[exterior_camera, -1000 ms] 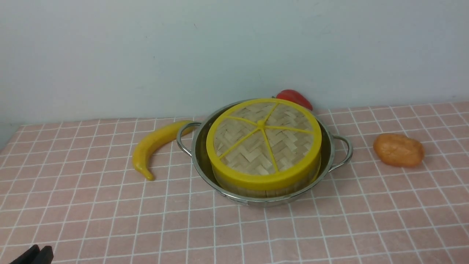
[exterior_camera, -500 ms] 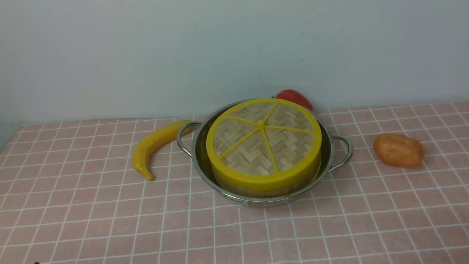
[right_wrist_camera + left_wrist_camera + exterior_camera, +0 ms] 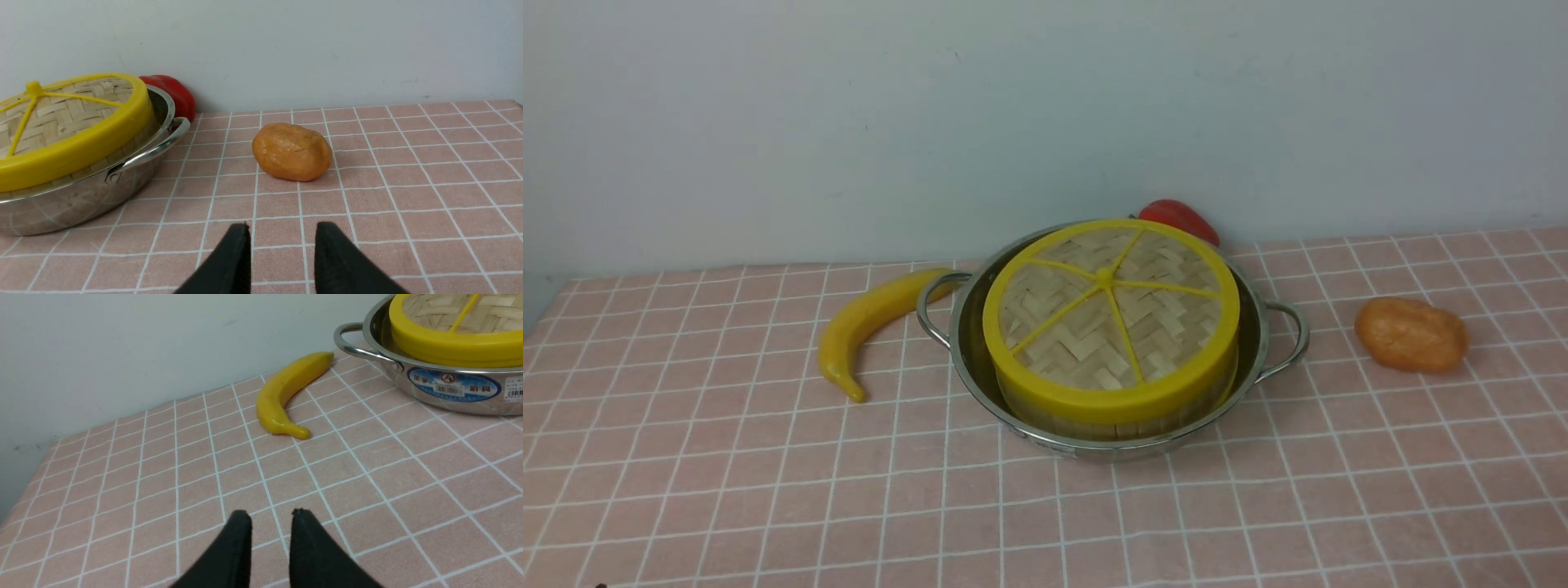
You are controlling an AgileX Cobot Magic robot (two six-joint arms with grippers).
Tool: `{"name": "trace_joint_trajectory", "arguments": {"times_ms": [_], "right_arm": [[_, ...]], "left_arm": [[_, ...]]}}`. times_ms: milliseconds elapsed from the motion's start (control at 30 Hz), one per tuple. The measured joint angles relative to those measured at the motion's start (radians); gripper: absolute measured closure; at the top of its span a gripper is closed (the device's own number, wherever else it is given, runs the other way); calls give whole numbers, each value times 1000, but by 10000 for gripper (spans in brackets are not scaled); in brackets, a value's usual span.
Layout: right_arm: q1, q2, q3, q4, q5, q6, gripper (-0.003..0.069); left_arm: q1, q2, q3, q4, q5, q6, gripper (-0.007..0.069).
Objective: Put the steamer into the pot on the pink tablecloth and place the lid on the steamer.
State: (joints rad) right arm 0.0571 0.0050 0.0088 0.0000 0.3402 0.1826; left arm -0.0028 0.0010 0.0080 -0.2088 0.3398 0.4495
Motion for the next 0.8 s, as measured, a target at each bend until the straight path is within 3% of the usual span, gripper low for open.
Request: {"name": "trace_joint_trajectory", "arguments": {"times_ms": [267,800], "right_arm": [[0,0,0,0,0,0,416],[0,0,0,0,0,0,416]], "left_arm": [[0,0,0,78,0,-182,482],[0,0,0,82,0,-194,454]]}}
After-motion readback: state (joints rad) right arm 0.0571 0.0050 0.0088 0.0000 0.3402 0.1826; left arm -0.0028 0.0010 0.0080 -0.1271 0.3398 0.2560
